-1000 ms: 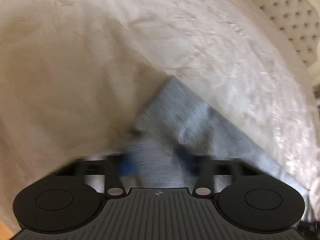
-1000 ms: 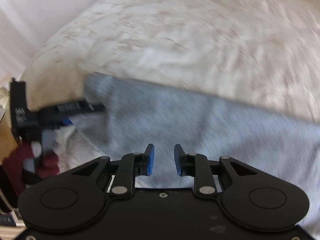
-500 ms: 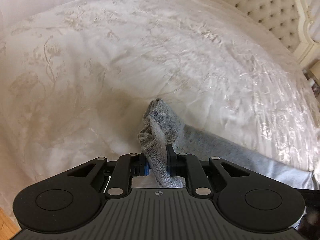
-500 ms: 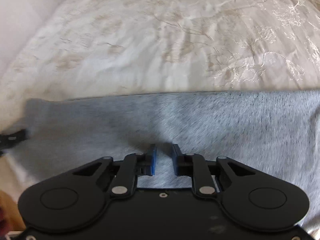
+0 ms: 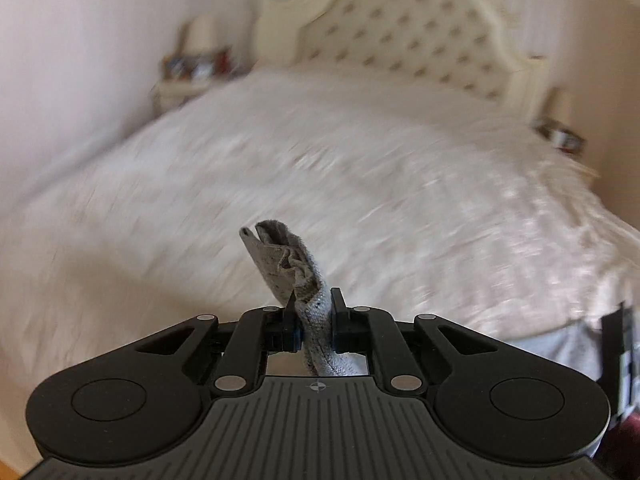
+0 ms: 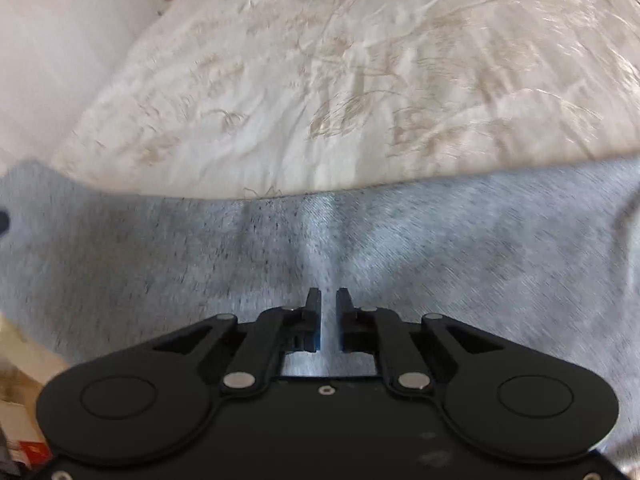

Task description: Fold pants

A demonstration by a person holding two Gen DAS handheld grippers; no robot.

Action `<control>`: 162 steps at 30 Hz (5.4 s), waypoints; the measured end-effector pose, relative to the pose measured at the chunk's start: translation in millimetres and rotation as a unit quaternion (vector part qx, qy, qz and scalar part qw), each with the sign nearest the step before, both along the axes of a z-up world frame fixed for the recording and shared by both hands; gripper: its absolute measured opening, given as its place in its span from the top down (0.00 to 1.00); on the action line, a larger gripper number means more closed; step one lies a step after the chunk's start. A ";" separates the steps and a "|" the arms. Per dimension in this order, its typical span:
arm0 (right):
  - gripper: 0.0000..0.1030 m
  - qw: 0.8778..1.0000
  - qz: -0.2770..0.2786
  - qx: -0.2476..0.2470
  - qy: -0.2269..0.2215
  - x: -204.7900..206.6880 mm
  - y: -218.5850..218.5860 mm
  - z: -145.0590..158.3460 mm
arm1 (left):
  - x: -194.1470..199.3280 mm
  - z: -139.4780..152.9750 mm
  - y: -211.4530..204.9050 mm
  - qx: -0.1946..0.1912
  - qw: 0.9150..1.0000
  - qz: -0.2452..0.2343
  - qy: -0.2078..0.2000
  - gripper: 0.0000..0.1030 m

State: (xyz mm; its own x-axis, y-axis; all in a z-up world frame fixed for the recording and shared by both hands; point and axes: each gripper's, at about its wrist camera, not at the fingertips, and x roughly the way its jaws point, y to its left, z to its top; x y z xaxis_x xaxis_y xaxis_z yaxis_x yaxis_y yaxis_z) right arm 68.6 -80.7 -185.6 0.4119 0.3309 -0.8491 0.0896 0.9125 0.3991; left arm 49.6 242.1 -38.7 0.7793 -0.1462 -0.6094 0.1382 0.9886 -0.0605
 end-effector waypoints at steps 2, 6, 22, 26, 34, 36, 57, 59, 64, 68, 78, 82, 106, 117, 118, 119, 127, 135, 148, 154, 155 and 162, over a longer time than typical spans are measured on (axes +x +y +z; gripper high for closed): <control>0.88 1.000 -0.011 0.014 0.001 -15.6 -22.4 4.3 | -6.6 15.2 -37.3 -0.006 0.999 -0.034 -0.021 0.89; 0.88 0.999 -0.034 0.011 -0.003 -50.1 -66.2 13.2 | -9.8 17.3 -121.5 -0.043 0.993 -0.106 -0.026 0.89; 0.66 0.992 -0.111 -0.053 0.029 -136.3 -228.9 5.9 | -10.0 -86.2 -315.9 -0.021 0.965 -0.237 0.111 0.84; 0.49 0.995 -0.098 -0.027 -0.017 -120.0 -231.9 16.1 | -6.1 -80.4 -279.6 0.011 0.980 -0.174 0.099 0.80; 0.40 0.997 -0.078 0.022 0.010 -68.2 -215.6 -13.2 | 30.8 -142.8 -184.9 0.109 0.973 -0.029 0.199 0.80; 0.39 0.997 -0.075 0.025 0.026 -62.9 -212.2 -26.4 | 36.1 -164.4 -169.0 0.115 0.964 -0.019 0.237 0.80; 0.90 0.991 0.007 -0.137 -0.005 -47.8 -172.5 33.0 | 39.2 -136.7 -155.3 0.088 0.973 -0.089 0.191 0.76; 0.90 0.991 0.001 -0.137 0.013 -43.4 -176.7 13.0 | 48.3 -145.1 -164.7 0.082 0.971 -0.100 0.201 0.76; 0.91 0.985 -0.020 -0.168 0.020 -38.5 -177.0 1.4 | 58.9 -163.5 -180.5 0.100 0.964 -0.119 0.216 0.76; 0.91 0.981 -0.031 -0.181 0.066 -34.8 -182.7 -21.9 | 67.0 -200.7 -183.1 0.132 0.940 -0.150 0.278 0.74; 0.59 0.976 -0.091 -0.197 -0.028 -39.5 -197.7 24.4 | 72.6 -149.3 -195.1 0.112 0.963 -0.151 0.194 0.74; 0.84 0.979 -0.071 -0.187 -0.037 -14.6 -205.3 21.0 | 87.2 -163.2 -206.8 0.113 0.963 -0.135 0.205 0.73; 0.86 0.972 -0.108 -0.211 -0.002 33.7 -252.1 -9.0 | 85.8 -190.9 -190.8 0.135 0.952 -0.092 0.261 0.71; 0.85 0.967 -0.132 -0.220 0.001 39.3 -267.2 -9.5 | 86.2 -189.6 -193.7 0.140 0.949 -0.104 0.261 0.70; 0.85 0.964 -0.148 -0.221 -0.008 28.5 -270.7 1.0 | 85.7 -187.9 -192.5 0.138 0.950 -0.104 0.261 0.70; 0.85 0.960 -0.164 -0.225 -0.017 12.9 -274.4 9.8 | 84.9 -186.2 -191.0 0.136 0.950 -0.105 0.260 0.71; 0.84 0.937 -0.211 -0.277 -0.028 -80.7 -293.3 35.0 | 63.9 -158.2 -177.7 0.132 0.958 -0.110 0.229 0.71; 0.84 0.947 -0.186 -0.261 -0.023 -54.1 -300.5 9.6 | 50.5 -145.6 -176.0 0.121 0.961 -0.085 0.235 0.71; 0.72 0.944 -0.222 -0.244 -0.016 -48.8 -316.5 9.4 | 41.6 -133.1 -191.7 0.118 0.958 -0.128 0.226 0.71; 0.45 0.933 -0.272 -0.233 -0.014 -112.9 -284.0 27.9 | 35.0 -134.1 -206.8 0.118 0.949 -0.198 0.215 0.71; 0.43 0.931 -0.281 -0.233 0.000 -124.4 -277.5 23.4 | 33.5 -134.4 -209.4 0.118 0.947 -0.207 0.213 0.71; 0.40 0.920 -0.305 -0.240 0.060 -180.4 -238.6 2.6 | 19.3 -133.2 -221.0 0.129 0.934 -0.269 0.199 0.71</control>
